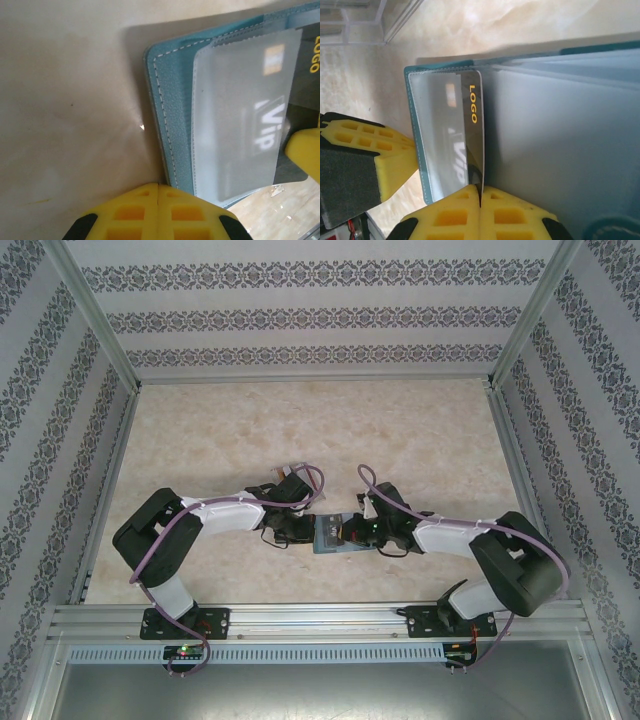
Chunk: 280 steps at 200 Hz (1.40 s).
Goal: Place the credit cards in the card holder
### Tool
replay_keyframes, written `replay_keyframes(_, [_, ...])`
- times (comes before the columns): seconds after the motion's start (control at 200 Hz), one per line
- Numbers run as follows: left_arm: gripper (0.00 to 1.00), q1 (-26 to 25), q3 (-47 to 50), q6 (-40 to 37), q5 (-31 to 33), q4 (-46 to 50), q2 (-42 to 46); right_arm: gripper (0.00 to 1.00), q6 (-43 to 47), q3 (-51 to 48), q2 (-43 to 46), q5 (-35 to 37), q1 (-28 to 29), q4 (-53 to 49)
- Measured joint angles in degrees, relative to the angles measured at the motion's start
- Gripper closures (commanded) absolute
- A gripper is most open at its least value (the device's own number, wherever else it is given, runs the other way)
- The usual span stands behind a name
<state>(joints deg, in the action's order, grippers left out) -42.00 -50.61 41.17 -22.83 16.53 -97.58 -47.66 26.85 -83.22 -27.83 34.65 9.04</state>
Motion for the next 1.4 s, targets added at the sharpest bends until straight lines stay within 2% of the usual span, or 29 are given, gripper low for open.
replay_keyframes(0.105, [1.0,0.0,0.0,0.0,0.0,0.0,0.0,0.81,0.5,1.0,-1.9,-2.1,0.0,0.0])
replay_keyframes(0.225, [1.0,0.0,0.0,0.0,0.0,0.0,0.0,0.78,1.0,1.4,-2.7,-3.1,0.0,-0.1])
replay_keyframes(0.305, [1.0,0.0,0.0,0.1,0.0,0.0,0.0,0.69,1.1,1.6,-2.4,-3.2,0.0,-0.5])
replay_keyframes(0.425, [1.0,0.0,0.0,0.2,0.0,0.0,0.0,0.65,2.1,2.1,0.0,-1.3,0.1,-4.4])
replay_keyframes(0.505, [1.0,0.0,0.0,0.2,0.0,0.0,0.0,0.66,3.1,2.7,1.5,0.4,0.1,-8.0])
replay_keyframes(0.639, [1.0,0.0,0.0,0.2,0.0,0.0,0.0,0.79,4.6,3.5,2.3,2.6,0.1,-11.3])
replay_keyframes(0.864, [1.0,0.0,0.0,0.5,-0.1,-0.4,-0.1,0.87,5.0,5.5,-1.8,2.9,0.8,-11.8])
replay_keyframes(1.134, [1.0,0.0,0.0,0.7,0.0,-0.5,-0.1,0.81,5.0,6.9,-3.0,2.8,2.3,-11.4])
replay_keyframes(1.334, [1.0,0.0,0.0,0.9,0.0,-0.6,-0.1,0.77,5.7,6.8,-0.4,3.0,2.3,-12.4])
replay_keyframes(1.399, [1.0,0.0,0.0,1.0,0.0,-0.5,0.1,0.72,5.8,6.8,0.8,3.2,2.2,-13.2])
